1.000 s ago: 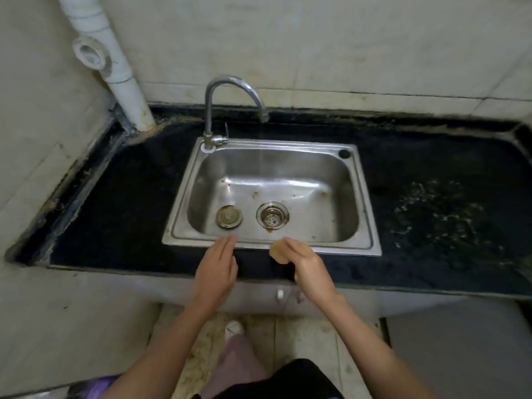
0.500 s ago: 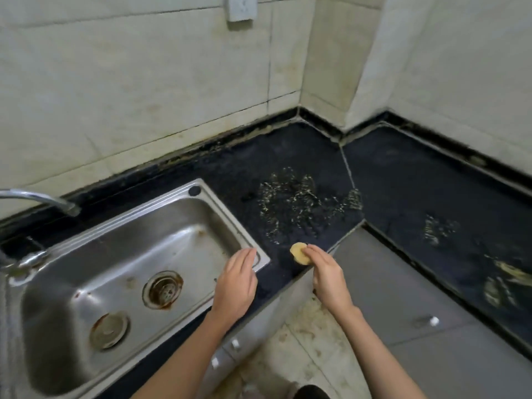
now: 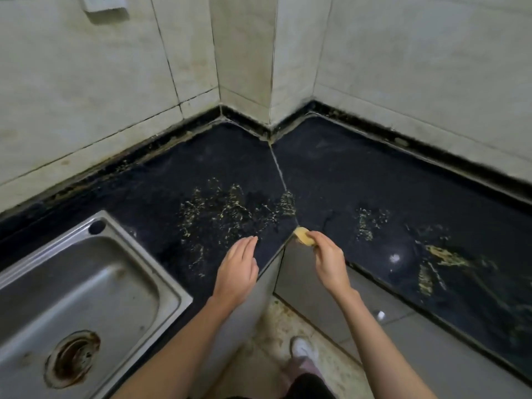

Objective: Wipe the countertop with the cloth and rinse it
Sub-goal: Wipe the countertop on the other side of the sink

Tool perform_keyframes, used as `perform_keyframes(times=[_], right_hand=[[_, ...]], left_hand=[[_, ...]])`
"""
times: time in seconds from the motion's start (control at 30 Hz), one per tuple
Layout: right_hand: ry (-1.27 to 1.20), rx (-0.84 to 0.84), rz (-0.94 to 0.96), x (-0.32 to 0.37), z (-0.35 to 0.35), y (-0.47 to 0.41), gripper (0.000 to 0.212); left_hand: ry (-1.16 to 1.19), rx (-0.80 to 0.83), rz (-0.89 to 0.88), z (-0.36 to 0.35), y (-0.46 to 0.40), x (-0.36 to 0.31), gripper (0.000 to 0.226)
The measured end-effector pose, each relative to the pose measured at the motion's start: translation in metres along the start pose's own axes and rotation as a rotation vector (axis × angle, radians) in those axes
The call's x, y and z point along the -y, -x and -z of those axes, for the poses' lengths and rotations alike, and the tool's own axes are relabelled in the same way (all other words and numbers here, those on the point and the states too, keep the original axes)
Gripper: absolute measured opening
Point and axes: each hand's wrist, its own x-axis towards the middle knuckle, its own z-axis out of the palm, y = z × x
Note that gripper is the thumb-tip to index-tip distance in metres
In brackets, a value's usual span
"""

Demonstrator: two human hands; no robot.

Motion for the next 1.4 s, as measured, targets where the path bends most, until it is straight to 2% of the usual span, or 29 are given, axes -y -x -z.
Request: perform_keyframes(times=[0.23,0.4,0.47,0.53,0.57,0.7,0.9,1.13,1.2,1.3,1.4], right_hand=[[-0.091,0.104,-0.011,-0.056,0.031,-0.113,0.033],[-0.134,0.222,0.053,-0.068,0.023,-0.18,0.039],[-0.014,0.403,0.134,-0.074,0.005,-0.188,0.047],[0.248,0.614,0.236,-0.082,-0.016,-0.179,0.064],[0.348,0.669,0.248,-0.085,-0.024,-0.176,0.064],[0.338,0.637,0.232,-0.085,-0.037,-0.182,0.053],[0.504,0.659,0.419,-0.092,-0.058,-0.215,0.05],[0.557,0.62,0.271,-0.074,-0.093,-0.277,0.051],[0.519,0.649,0.36,-0.071,-0.089,-0.26,0.053],[0.488,0.669,0.645,-0.071,-0.078,-0.208,0.056],[0.465,0.731,0.766,-0.077,-0.074,-0.202,0.053]], left_hand=[[0.001,-0.106,0.18,-0.05,-0.064,-0.044,0.047],[-0.023,-0.045,0.329,-0.078,-0.065,-0.06,0.047],[-0.053,0.008,0.362,-0.082,-0.063,-0.063,0.044],[-0.065,0.056,0.38,-0.083,-0.065,-0.063,0.045],[-0.066,0.074,0.392,-0.084,-0.065,-0.062,0.048],[-0.141,0.085,0.381,-0.094,-0.065,-0.049,0.051],[-0.127,0.117,0.392,-0.098,-0.065,-0.046,0.053],[-0.151,0.082,0.373,-0.104,-0.063,-0.042,0.05],[-0.164,0.053,0.364,-0.107,-0.062,-0.041,0.051],[-0.157,0.027,0.355,-0.11,-0.061,-0.039,0.051],[-0.145,0.013,0.339,-0.113,-0.06,-0.037,0.053]])
